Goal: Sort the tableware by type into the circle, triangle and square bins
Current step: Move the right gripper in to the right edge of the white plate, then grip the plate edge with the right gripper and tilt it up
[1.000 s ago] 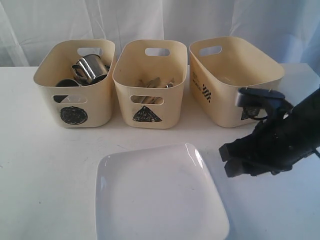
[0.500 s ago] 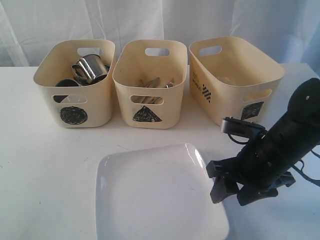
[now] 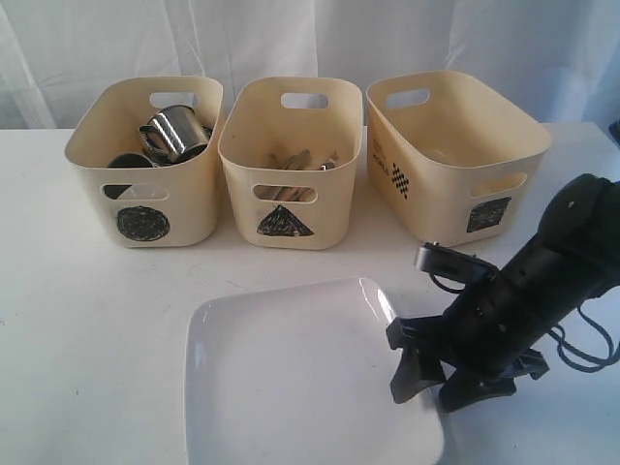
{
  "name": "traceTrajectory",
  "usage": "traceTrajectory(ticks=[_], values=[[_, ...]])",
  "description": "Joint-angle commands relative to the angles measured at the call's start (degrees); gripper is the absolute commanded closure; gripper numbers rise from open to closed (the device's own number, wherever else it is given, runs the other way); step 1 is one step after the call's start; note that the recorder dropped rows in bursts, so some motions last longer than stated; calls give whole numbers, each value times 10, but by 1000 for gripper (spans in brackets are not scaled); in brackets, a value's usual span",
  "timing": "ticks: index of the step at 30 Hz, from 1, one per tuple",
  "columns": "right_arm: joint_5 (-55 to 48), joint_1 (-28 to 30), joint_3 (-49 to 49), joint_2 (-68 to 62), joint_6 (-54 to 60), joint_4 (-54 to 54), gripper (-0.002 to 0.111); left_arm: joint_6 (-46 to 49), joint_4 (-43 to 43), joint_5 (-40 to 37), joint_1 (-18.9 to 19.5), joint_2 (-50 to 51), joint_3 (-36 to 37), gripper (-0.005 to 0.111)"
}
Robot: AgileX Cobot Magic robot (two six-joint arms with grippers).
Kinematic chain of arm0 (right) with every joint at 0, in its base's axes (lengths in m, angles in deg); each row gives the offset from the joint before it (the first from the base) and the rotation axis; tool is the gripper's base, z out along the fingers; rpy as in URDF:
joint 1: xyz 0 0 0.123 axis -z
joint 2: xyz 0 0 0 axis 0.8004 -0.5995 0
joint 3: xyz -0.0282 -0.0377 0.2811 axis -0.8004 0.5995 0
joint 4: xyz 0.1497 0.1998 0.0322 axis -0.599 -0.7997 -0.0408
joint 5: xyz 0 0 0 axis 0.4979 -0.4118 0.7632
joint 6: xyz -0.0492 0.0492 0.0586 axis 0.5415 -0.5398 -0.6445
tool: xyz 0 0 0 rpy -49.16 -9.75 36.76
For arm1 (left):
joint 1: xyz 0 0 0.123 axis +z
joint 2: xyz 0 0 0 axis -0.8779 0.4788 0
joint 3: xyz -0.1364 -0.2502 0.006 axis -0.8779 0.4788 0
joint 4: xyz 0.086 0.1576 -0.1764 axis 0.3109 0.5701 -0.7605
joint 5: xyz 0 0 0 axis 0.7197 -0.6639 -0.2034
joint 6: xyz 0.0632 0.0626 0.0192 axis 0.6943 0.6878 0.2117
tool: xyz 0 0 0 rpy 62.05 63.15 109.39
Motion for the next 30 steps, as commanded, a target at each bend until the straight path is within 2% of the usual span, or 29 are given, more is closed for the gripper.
traceTrajectory(ticks=[1,7,12,16,19,30], values=[[17,-2,-2,-18,14,-28,50,-1,-5,-2,1,-3,2,107],[19,-2,-2,-42,14,-34,52,-1,-5,-2,1,-3,2,107],[41,-14,-2,-47,14,-40,63,-1,-5,-2,1,-3,2,107],[67,-27,-2,-47,14,-43,85,-1,-5,-2,1,-3,2,107],[76,-29,-2,-47,14,-43,109,-1,-5,-2,1,-3,2,107],[79,-29,-2,9,25,-45,108,-1,-5,-2,1,-3,2,107]])
